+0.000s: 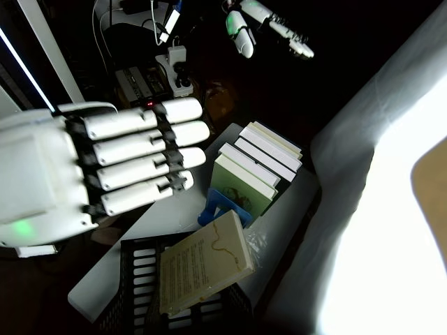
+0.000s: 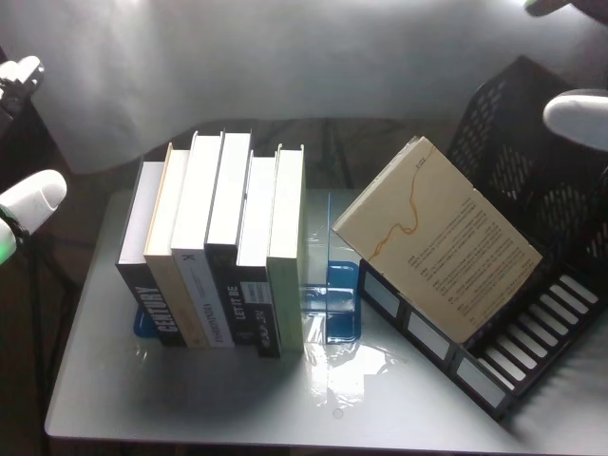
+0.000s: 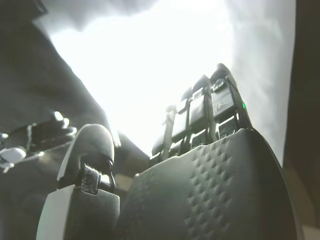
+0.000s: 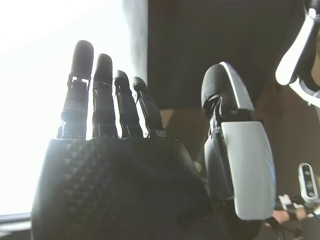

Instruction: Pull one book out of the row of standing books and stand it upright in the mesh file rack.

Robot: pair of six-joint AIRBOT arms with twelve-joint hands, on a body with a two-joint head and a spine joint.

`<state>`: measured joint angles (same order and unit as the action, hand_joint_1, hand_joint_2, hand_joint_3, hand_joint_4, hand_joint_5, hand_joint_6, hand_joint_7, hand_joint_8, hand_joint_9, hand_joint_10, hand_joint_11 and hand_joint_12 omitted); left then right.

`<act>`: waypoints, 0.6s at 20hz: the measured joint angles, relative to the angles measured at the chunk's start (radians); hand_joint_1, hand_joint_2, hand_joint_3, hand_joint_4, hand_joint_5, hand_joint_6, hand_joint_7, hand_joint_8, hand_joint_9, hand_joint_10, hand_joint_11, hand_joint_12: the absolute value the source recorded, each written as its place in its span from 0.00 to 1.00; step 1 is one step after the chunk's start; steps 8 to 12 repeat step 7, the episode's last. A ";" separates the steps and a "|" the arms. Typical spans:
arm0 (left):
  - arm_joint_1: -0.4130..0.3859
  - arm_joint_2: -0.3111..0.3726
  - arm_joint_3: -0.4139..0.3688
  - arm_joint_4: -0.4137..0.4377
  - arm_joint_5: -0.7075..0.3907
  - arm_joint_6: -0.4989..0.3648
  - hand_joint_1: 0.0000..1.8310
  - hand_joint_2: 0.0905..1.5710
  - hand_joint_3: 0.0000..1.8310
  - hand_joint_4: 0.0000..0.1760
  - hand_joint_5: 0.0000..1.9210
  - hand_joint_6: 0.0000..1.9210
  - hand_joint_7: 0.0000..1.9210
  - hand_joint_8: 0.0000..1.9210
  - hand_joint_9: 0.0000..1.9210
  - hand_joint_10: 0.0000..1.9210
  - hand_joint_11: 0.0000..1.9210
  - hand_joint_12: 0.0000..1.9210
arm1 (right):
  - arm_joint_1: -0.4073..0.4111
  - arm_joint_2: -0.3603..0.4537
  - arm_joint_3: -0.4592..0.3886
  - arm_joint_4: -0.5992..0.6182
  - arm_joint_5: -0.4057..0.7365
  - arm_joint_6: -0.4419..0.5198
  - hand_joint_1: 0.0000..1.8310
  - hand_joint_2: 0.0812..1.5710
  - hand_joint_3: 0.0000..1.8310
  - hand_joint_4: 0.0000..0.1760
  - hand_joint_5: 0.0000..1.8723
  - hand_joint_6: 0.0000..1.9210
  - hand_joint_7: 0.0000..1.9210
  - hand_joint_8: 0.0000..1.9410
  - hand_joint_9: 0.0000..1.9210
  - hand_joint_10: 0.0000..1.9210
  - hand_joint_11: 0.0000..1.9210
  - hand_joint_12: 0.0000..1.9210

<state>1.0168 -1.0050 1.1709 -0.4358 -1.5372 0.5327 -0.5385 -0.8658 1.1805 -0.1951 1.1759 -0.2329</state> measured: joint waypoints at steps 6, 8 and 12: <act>0.018 0.043 -0.031 0.026 -0.066 0.000 0.03 0.92 0.00 0.59 0.00 0.00 0.00 0.00 0.00 0.00 0.00 0.00 | -0.037 0.029 -0.069 0.044 0.084 -0.079 0.36 0.78 0.00 0.25 0.04 0.20 0.01 0.00 0.00 0.28 0.00 0.60; 0.014 0.044 -0.031 0.026 -0.070 0.000 0.02 0.92 0.00 0.56 0.00 0.00 0.00 0.00 0.00 0.00 0.00 0.00 | -0.048 0.034 -0.077 0.047 0.091 -0.090 0.36 0.76 0.00 0.18 0.01 0.28 0.01 0.00 0.00 0.29 0.00 0.64; 0.014 0.044 -0.031 0.026 -0.070 0.000 0.02 0.92 0.00 0.56 0.00 0.00 0.00 0.00 0.00 0.00 0.00 0.00 | -0.048 0.034 -0.077 0.047 0.091 -0.090 0.36 0.76 0.00 0.18 0.01 0.28 0.01 0.00 0.00 0.29 0.00 0.64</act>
